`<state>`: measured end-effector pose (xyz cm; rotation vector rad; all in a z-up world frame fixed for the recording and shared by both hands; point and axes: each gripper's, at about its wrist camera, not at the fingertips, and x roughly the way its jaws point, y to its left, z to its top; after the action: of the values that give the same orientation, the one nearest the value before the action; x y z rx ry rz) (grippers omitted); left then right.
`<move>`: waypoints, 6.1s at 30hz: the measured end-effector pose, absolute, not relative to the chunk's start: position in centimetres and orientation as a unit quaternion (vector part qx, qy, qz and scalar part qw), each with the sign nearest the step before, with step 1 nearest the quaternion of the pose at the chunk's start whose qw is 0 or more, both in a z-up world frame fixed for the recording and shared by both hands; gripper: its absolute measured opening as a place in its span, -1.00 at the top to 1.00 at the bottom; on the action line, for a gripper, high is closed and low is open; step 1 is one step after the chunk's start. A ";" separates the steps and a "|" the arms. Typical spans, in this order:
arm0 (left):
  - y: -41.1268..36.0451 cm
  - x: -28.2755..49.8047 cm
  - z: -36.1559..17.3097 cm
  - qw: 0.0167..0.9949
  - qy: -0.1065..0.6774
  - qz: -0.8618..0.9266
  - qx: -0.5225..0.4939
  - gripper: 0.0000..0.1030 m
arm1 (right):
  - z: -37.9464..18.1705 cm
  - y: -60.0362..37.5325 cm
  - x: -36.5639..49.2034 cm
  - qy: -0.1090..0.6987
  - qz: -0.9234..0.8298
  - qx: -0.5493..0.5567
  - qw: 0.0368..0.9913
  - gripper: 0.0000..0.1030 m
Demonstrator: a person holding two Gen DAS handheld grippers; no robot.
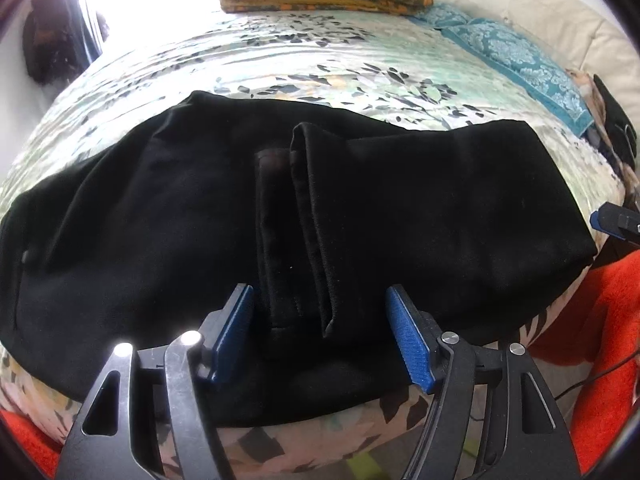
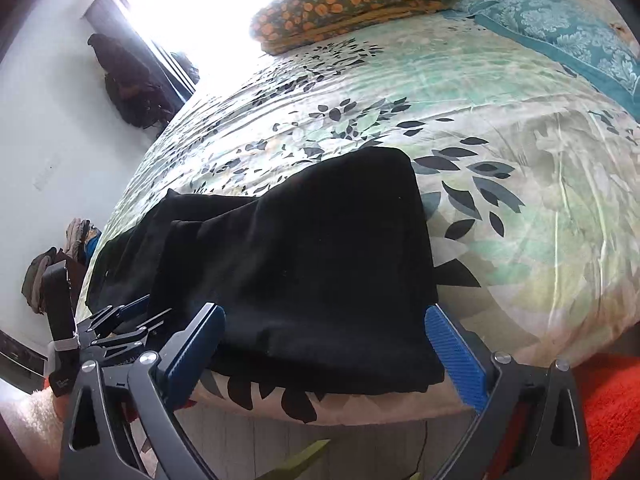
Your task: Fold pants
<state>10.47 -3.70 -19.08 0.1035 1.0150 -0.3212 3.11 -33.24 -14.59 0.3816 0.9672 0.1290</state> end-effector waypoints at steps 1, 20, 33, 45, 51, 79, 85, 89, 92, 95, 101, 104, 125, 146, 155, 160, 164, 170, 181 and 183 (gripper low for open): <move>-3.6 10.4 -19.1 0.860 0.484 -0.154 0.045 -0.38 | -14.6 -33.3 3.1 0.463 0.061 0.182 0.865 -0.94; 0.2 10.3 -16.3 0.880 0.454 -0.133 -0.052 -0.36 | -15.0 -34.1 3.5 0.460 0.041 0.202 0.864 -0.94; -6.5 10.0 -19.8 0.861 0.465 -0.182 0.096 -0.38 | -17.4 -34.0 4.3 0.520 0.005 0.171 0.837 -0.94; -6.1 10.6 -19.4 0.856 0.474 -0.192 0.078 -0.38 | -19.0 -34.3 4.1 0.552 -0.007 0.176 0.815 -0.99; -3.1 10.1 -15.9 0.884 0.436 -0.170 0.009 -0.37 | -14.5 -38.7 3.0 0.439 0.028 0.276 0.855 -0.99; -6.6 9.5 -19.9 0.850 0.470 -0.222 0.084 -0.46 | -20.1 -39.8 4.8 0.490 0.143 0.386 0.769 0.69; -6.4 9.6 -19.7 0.844 0.477 -0.234 0.073 -0.50 | -19.1 -40.5 3.6 0.407 0.212 0.502 0.733 0.72; -5.7 9.6 -19.1 0.836 0.487 -0.245 0.056 -0.50 | -17.5 -39.2 3.9 0.360 0.260 0.546 0.710 0.77; -3.9 9.7 -17.5 0.835 0.492 -0.245 0.025 -0.50 | -14.9 -36.8 5.3 0.340 0.297 0.547 0.705 0.77; 0.9 10.2 -14.2 0.859 0.466 -0.211 -0.026 -0.50 | -11.8 -33.7 7.4 0.333 0.336 0.526 0.707 0.77; 16.6 10.4 -8.9 0.897 0.401 -0.055 -0.177 -0.50 | -5.8 -25.0 12.7 0.342 0.416 0.466 0.702 0.77; 22.8 9.2 -8.1 0.901 0.368 0.010 -0.230 -0.50 | -4.6 -18.9 16.0 0.367 0.437 0.425 0.703 0.77; 33.7 5.1 -9.3 0.890 0.351 0.084 -0.278 -0.50 | -16.3 16.8 23.2 0.555 0.449 0.228 0.662 -0.92; 28.0 16.0 -14.4 0.858 0.502 -0.104 0.012 -0.49 | -19.8 4.1 9.1 0.461 0.328 -0.214 0.796 -0.94; 24.1 22.7 -13.5 0.866 0.484 -0.116 0.036 -0.50 | -14.3 0.2 19.6 0.462 0.251 -0.014 0.850 -0.94; 26.7 24.8 -16.7 0.849 0.525 -0.058 -0.004 -0.57 | -19.0 1.1 27.0 0.579 0.216 -0.004 0.786 -0.96; 27.5 20.5 -13.9 0.860 0.503 -0.086 0.016 -0.55 | -14.2 1.6 22.9 0.517 0.244 -0.024 0.820 -0.96; 27.6 15.8 -16.9 0.824 0.553 -0.087 0.083 -0.57 | -18.3 4.8 13.9 0.527 0.307 -0.097 0.787 -0.98; 19.6 7.3 -2.9 0.904 0.427 -0.004 0.020 -0.56 | -6.9 -3.5 7.5 0.447 0.278 -0.095 0.845 -0.99; 16.9 5.3 -1.1 0.911 0.410 0.033 0.019 -0.56 | -4.5 -5.3 6.0 0.445 0.261 -0.072 0.853 -0.99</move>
<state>5.29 16.89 -1.08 0.0388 0.8461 0.0672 5.97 -5.35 -4.54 -0.1525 0.9366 0.5489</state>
